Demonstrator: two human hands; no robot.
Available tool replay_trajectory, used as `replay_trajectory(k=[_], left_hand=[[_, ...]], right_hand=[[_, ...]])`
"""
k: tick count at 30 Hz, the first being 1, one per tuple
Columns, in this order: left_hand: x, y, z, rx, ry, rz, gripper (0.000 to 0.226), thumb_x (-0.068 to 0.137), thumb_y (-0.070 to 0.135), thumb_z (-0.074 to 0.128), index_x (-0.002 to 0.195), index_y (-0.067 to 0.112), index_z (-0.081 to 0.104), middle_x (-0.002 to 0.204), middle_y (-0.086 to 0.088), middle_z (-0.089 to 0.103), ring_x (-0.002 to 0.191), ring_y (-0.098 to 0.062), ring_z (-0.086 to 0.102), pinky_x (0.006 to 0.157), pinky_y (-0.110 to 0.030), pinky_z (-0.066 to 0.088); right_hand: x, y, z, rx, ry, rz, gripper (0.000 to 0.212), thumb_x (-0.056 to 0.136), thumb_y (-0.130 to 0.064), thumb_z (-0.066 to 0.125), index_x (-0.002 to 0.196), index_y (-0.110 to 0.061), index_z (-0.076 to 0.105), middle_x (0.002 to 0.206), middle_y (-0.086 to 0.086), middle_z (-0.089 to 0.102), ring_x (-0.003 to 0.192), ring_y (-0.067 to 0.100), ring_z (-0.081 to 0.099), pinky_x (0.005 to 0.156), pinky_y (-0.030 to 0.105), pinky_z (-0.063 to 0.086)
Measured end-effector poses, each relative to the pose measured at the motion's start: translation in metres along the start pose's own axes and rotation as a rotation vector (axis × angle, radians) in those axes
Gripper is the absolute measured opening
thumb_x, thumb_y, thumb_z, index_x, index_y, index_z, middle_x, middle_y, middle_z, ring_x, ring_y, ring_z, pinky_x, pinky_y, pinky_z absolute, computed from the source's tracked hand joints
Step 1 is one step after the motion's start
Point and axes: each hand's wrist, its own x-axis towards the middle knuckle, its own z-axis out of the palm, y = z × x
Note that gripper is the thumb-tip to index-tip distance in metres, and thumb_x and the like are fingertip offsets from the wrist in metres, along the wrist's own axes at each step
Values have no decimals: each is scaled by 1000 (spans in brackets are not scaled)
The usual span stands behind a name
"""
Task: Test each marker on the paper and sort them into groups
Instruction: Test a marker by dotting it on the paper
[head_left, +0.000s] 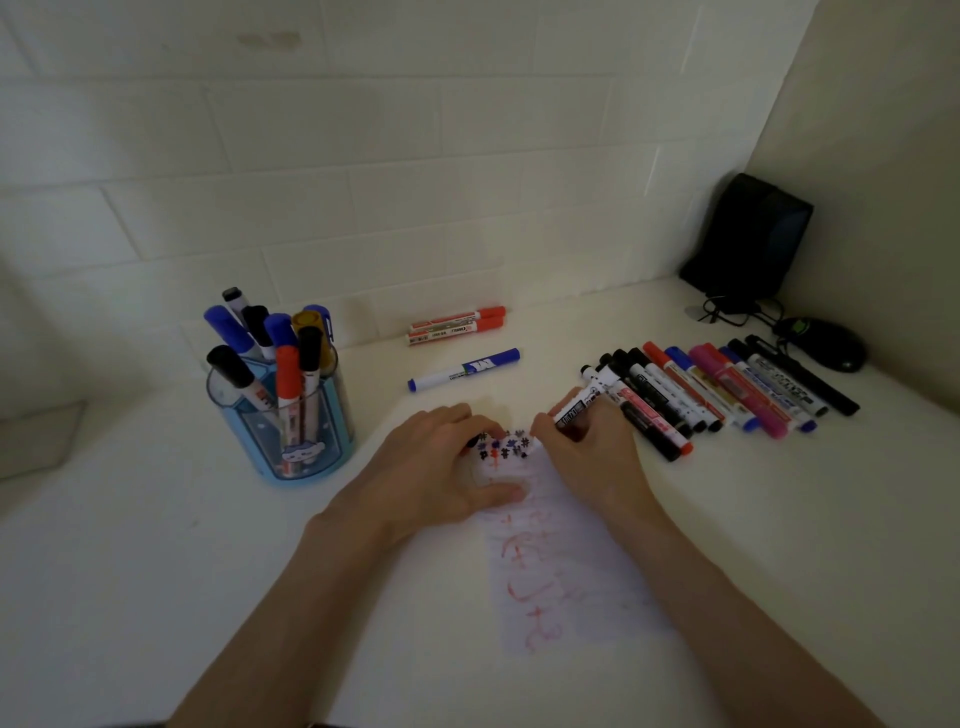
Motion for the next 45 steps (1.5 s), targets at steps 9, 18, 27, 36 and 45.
replay_trajectory(k=[9, 18, 27, 36, 45], left_hand=[[0, 2, -2, 1, -25, -7, 81, 72, 88, 52, 138, 41, 47, 118, 19, 51, 112, -6, 48, 94, -28, 42], [-4, -4, -4, -337, 189, -57, 23, 105, 26, 44, 127, 33, 40, 106, 20, 60, 94, 10, 59, 84, -16, 49], [-1, 0, -10, -560, 329, -90, 11, 93, 31, 69, 99, 37, 62, 96, 18, 71, 80, -3, 69, 69, -16, 43], [0, 6, -10, -575, 281, -47, 15, 95, 24, 67, 109, 30, 69, 97, 19, 71, 85, 0, 66, 64, -10, 41], [0, 6, -9, -602, 298, -17, 16, 93, 22, 70, 107, 30, 69, 97, 16, 72, 81, -5, 70, 62, -13, 44]], right_hand=[[5, -4, -18, 534, 52, 279, 9, 93, -26, 77, 87, -19, 74, 66, -6, 64, 59, 4, 57, 58, 19, 49], [8, -4, -31, 583, 80, 157, 17, 93, -19, 78, 109, -15, 76, 81, 0, 68, 67, 8, 58, 65, 20, 52], [6, -14, -31, 680, 16, 180, 11, 98, -13, 69, 105, -7, 75, 79, 8, 70, 70, 18, 63, 63, 27, 54], [0, -19, -26, 565, -98, 92, 4, 96, -10, 72, 97, -12, 76, 82, 11, 74, 72, 21, 67, 68, 36, 55], [-3, -22, -26, 567, -140, 63, 6, 96, -10, 73, 98, -14, 77, 83, 13, 75, 73, 24, 69, 67, 35, 55]])
